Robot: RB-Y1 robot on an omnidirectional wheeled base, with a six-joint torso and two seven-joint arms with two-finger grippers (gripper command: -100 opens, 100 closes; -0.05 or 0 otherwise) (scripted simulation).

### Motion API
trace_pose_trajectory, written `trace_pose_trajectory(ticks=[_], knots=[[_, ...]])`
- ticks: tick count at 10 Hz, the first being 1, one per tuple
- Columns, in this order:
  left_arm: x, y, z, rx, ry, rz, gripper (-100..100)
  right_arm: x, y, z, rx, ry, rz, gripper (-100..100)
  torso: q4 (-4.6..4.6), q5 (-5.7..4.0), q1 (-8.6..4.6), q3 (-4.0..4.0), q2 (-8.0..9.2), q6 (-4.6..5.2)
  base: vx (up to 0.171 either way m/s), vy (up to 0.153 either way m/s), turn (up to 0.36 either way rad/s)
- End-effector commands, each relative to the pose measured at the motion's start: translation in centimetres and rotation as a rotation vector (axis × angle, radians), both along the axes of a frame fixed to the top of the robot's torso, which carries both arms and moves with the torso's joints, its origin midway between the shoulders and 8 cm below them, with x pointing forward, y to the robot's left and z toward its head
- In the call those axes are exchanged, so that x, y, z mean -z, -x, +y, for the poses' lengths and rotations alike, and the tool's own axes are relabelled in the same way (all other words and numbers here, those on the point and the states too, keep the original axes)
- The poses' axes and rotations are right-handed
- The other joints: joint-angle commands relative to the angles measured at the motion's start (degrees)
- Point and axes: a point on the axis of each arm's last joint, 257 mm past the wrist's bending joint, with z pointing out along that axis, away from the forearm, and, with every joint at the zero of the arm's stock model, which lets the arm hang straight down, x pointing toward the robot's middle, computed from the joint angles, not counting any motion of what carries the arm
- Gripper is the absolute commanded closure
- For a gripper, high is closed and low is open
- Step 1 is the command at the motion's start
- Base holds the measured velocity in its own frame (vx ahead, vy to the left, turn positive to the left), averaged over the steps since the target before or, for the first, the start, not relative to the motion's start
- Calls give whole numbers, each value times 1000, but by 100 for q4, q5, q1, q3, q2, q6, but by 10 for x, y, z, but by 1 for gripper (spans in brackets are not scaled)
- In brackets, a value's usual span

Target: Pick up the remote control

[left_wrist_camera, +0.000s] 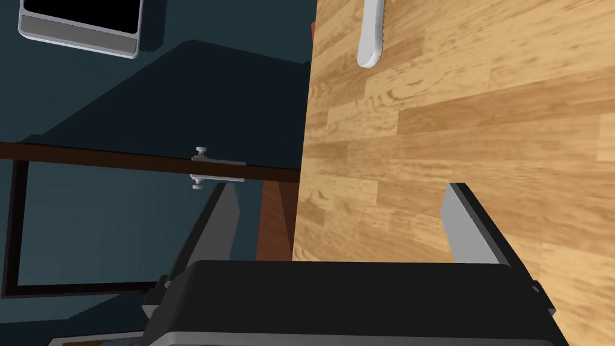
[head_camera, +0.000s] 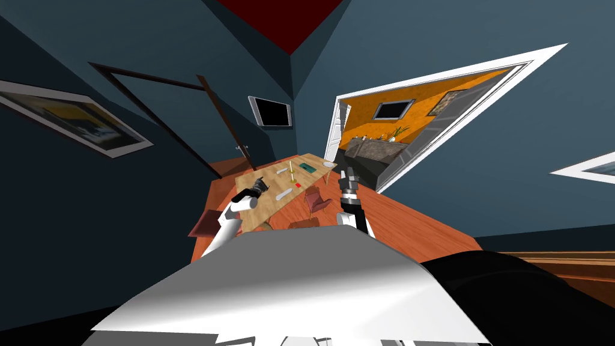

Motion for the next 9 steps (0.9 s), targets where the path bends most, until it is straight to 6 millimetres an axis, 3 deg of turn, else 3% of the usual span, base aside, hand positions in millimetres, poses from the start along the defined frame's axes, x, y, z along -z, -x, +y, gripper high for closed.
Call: trace_pose_trajectory(ticks=[1,9], knots=[[13,-7,2,-5,28,54,-100,0,0,0,0,0,0,0,0,0,0,0,0,0,9,-17,-82],[84,-4,20,-52,129,326,-100,0,0,0,0,0,0,0,-2,0,-2,-4,-7,-1,21,-20,-63]])
